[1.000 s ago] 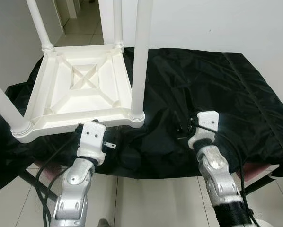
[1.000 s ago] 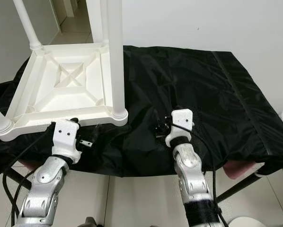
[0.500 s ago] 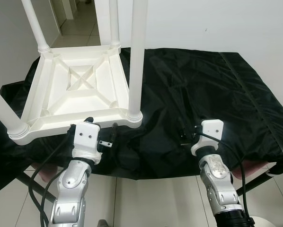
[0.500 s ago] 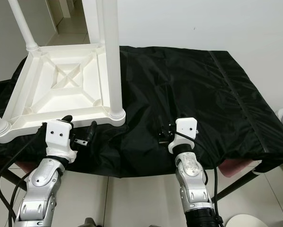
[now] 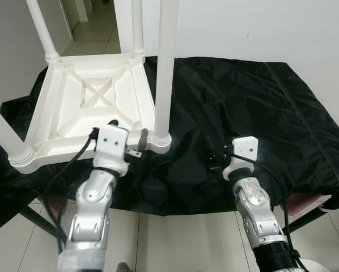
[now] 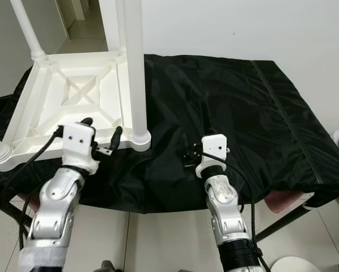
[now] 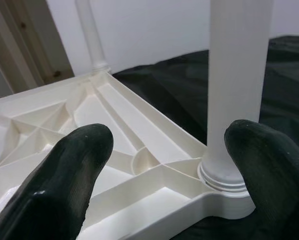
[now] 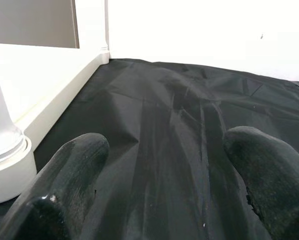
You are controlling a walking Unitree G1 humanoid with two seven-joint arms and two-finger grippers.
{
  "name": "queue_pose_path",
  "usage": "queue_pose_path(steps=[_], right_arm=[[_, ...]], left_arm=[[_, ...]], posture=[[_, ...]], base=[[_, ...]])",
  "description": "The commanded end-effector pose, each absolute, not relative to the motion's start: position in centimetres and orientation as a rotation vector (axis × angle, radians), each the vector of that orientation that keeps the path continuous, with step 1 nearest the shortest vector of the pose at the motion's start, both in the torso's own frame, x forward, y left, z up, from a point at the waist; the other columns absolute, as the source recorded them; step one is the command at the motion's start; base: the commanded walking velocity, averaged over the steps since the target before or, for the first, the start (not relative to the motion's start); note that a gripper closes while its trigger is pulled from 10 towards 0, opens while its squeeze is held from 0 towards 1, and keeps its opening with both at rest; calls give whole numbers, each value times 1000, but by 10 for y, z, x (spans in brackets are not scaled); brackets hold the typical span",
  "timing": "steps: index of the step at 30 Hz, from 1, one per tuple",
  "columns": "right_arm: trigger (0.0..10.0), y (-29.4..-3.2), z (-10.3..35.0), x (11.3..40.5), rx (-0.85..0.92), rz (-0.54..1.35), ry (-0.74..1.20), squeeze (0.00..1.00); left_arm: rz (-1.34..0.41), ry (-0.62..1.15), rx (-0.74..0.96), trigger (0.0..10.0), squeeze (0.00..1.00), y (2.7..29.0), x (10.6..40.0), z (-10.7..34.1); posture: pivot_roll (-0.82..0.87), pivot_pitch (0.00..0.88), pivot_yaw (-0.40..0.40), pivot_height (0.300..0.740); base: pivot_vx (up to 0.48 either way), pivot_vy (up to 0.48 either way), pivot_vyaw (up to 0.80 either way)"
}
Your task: Building children table
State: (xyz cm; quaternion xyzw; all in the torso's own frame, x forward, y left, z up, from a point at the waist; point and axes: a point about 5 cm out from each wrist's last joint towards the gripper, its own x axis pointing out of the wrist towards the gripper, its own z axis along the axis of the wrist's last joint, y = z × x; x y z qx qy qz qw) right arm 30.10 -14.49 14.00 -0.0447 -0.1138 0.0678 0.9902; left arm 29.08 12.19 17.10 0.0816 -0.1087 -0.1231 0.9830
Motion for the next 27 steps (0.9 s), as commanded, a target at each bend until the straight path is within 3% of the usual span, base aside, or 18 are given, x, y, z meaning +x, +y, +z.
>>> queue_pose_path(steps=[1, 9, 27], right_arm=[[10000, -142, 140, 302, -90, 143, -236, 0], [10000, -137, 140, 301, -86, 147, -236, 0], [10000, -137, 140, 303, -92, 120, -238, 0]], left_arm=[[-115, -198, 146, 10000, 0, 120, 298, 170], [-187, -220, 141, 10000, 0, 94, 310, 183], [-171, -176, 62, 10000, 0, 72, 341, 204]], posture=[[-84, 68, 1, 740], [-92, 75, 9, 740], [-124, 71, 33, 740]], base=[[0, 0, 0], [0, 0, 0], [0, 0, 0]])
